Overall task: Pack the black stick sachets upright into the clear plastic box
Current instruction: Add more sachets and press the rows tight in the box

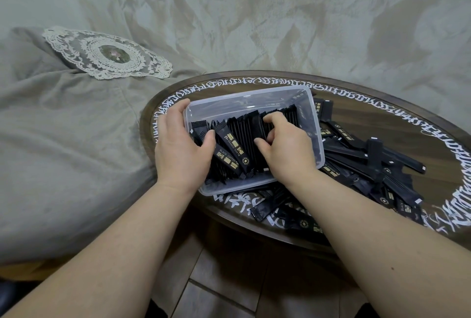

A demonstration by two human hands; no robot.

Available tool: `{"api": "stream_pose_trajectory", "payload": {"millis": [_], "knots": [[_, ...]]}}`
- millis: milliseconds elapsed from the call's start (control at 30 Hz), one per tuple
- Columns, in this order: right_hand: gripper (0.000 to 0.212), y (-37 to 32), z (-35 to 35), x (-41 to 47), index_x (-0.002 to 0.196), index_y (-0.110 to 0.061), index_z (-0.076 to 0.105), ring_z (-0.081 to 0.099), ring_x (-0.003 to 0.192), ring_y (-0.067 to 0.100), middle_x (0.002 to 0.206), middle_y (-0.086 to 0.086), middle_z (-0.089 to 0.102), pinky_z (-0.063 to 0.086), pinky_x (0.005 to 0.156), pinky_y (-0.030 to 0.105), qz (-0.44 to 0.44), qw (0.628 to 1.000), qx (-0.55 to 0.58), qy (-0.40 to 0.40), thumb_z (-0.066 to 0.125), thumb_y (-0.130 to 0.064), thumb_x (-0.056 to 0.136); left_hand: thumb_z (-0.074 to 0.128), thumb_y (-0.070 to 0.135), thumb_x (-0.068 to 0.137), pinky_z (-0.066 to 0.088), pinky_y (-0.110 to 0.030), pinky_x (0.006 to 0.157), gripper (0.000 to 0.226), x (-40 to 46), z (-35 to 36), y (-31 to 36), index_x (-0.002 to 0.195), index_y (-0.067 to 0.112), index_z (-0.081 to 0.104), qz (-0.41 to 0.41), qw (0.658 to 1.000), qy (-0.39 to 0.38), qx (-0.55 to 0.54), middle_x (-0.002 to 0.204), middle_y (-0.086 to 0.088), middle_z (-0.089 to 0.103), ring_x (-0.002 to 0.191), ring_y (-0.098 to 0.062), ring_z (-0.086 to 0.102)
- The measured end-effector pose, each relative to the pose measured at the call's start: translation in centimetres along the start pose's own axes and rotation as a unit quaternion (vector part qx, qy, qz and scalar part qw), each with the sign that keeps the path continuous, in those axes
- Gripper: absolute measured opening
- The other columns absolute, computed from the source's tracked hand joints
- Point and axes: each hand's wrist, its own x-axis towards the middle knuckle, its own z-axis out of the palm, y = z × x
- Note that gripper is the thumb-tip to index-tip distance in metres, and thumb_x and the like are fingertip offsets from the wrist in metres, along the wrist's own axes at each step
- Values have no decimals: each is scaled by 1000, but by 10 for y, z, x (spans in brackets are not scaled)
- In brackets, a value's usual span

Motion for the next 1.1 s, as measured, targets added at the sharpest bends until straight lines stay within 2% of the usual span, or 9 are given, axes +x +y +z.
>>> {"api": "stream_pose_trajectory", "payload": {"millis": [100, 200, 300, 567, 867, 1000, 1100], "knots": [[26, 2, 0, -2, 107, -21, 53, 59, 82, 22, 86, -6, 59, 49, 75, 39, -3, 1000, -10, 26, 62, -38, 89, 70, 21, 79, 34, -27, 93, 61, -1, 0, 0, 134, 18, 43, 4, 1000, 1, 0, 128, -5, 48, 116, -15, 43], [16, 4, 0, -6, 95, -21, 57, 57, 79, 24, 91, -4, 54, 49, 72, 39, -27, 999, -22, 31, 59, -36, 90, 70, 21, 80, 35, -28, 92, 61, 0, 0, 0, 134, 18, 42, 0, 1000, -3, 0, 127, -5, 48, 115, -15, 44], [15, 5, 0, -6, 88, -20, 60, 57, 79, 25, 90, -4, 51, 49, 71, 38, -21, 999, -34, 23, 60, -35, 90, 70, 21, 80, 35, -28, 93, 61, 0, 0, 0, 134, 18, 42, 0, 1000, -3, -3, 128, -4, 47, 116, -18, 46], [24, 2, 0, -3, 95, -21, 59, 58, 86, 23, 97, -3, 53, 48, 74, 35, 51, 997, -45, 23, 60, -44, 87, 70, 20, 80, 36, -29, 93, 60, 0, 1, -2, 134, 18, 43, 1, 1000, -2, -4, 127, -3, 48, 117, -19, 47], [32, 0, -6, -3, 91, -21, 56, 57, 89, 23, 100, -3, 54, 40, 70, 30, 111, 991, -76, -4, 60, -53, 84, 70, 20, 79, 35, -27, 93, 60, 0, 1, -2, 133, 18, 43, 5, 1000, 0, -7, 126, -4, 48, 118, -19, 46], [26, -2, -5, -6, 84, -23, 54, 58, 87, 23, 93, -3, 58, 38, 66, 29, 90, 991, -94, -23, 58, -49, 87, 70, 20, 79, 34, -24, 90, 59, 0, 1, -1, 132, 18, 44, 3, 1000, 3, -13, 127, -4, 47, 117, -18, 46], [21, -3, -3, -6, 95, -21, 56, 59, 91, 26, 92, -2, 64, 40, 68, 30, 90, 993, -80, -17, 56, -41, 90, 70, 18, 79, 31, -20, 87, 58, -1, 2, 0, 130, 16, 45, 8, 1000, 7, -15, 124, -2, 47, 116, -19, 46]]}}
